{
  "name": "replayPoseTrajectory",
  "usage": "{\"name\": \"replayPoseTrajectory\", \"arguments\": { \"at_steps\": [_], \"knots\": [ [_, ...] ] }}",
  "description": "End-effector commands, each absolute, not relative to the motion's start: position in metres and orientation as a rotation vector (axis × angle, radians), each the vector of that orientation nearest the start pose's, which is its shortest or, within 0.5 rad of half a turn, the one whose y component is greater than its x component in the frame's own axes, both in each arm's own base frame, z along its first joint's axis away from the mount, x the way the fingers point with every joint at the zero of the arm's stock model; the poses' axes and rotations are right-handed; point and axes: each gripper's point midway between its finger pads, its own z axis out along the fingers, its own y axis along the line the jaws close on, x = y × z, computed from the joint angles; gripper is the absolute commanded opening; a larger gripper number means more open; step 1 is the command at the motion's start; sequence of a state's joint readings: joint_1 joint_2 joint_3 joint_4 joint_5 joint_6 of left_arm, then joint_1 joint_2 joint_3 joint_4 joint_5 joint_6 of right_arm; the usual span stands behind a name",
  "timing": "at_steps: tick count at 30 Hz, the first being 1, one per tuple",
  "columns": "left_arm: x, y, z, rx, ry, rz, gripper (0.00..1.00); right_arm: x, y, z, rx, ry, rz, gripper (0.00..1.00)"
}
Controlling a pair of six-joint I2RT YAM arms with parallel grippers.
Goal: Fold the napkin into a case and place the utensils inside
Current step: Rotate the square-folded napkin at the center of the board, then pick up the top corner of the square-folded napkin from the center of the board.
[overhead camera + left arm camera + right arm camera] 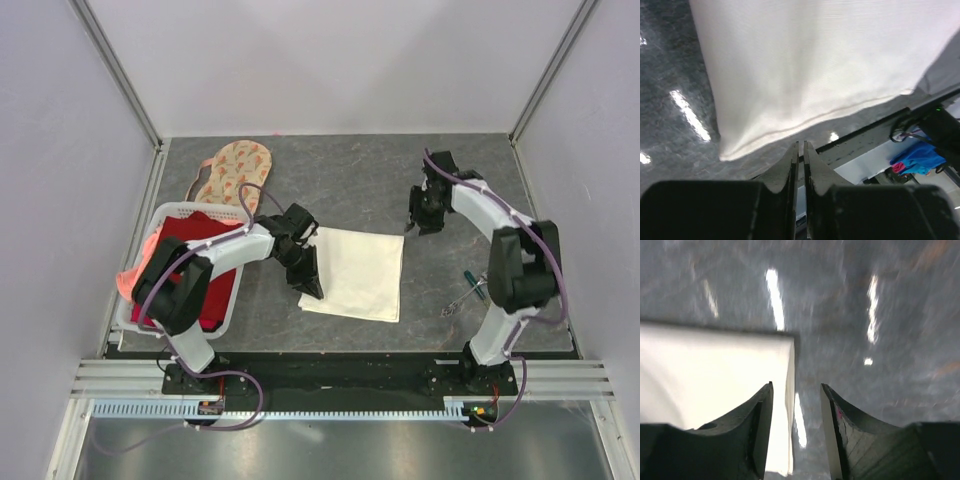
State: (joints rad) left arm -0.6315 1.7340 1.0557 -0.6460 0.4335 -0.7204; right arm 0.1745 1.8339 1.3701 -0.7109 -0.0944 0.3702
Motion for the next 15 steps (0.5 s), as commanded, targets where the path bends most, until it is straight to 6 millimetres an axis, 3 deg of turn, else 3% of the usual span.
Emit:
{"name": "replayPoseTrajectory", "arguments": {
  "at_steps": [1, 2, 3, 5, 8, 9, 12, 15],
  "knots": [
    [0.213, -0.277, 0.091, -0.108, 3.001, -0.927, 0.14, 0.293, 0.115, 0.075, 0.182, 2.871, 0.420, 0.52],
    [0.214, -0.274, 0.090, -0.120, 3.002, -0.919, 0.13, 0.281, 0.121, 0.083, 0.172, 2.847, 0.468, 0.52],
    [0.216, -0.271, 0.087, -0.131, 3.003, -0.898, 0.11, 0.257, 0.124, 0.071, 0.221, 2.897, 0.501, 0.52],
    [0.218, -0.262, 0.078, -0.146, 3.011, -0.857, 0.10, 0.241, 0.131, 0.079, 0.230, 2.873, 0.575, 0.51],
    [0.221, -0.251, 0.065, -0.143, 3.023, -0.790, 0.07, 0.211, 0.144, 0.073, 0.275, 2.900, 0.698, 0.49],
    [0.222, -0.248, 0.061, -0.141, 3.024, -0.762, 0.07, 0.196, 0.145, 0.062, 0.290, 2.941, 0.718, 0.48],
    [0.217, -0.242, 0.045, -0.131, 3.067, -0.706, 0.06, 0.170, 0.146, 0.045, 0.331, 3.003, 0.708, 0.44],
    [0.210, -0.237, 0.034, -0.133, 3.097, -0.679, 0.05, 0.161, 0.154, 0.039, 0.356, 2.989, 0.766, 0.39]
  ]
}}
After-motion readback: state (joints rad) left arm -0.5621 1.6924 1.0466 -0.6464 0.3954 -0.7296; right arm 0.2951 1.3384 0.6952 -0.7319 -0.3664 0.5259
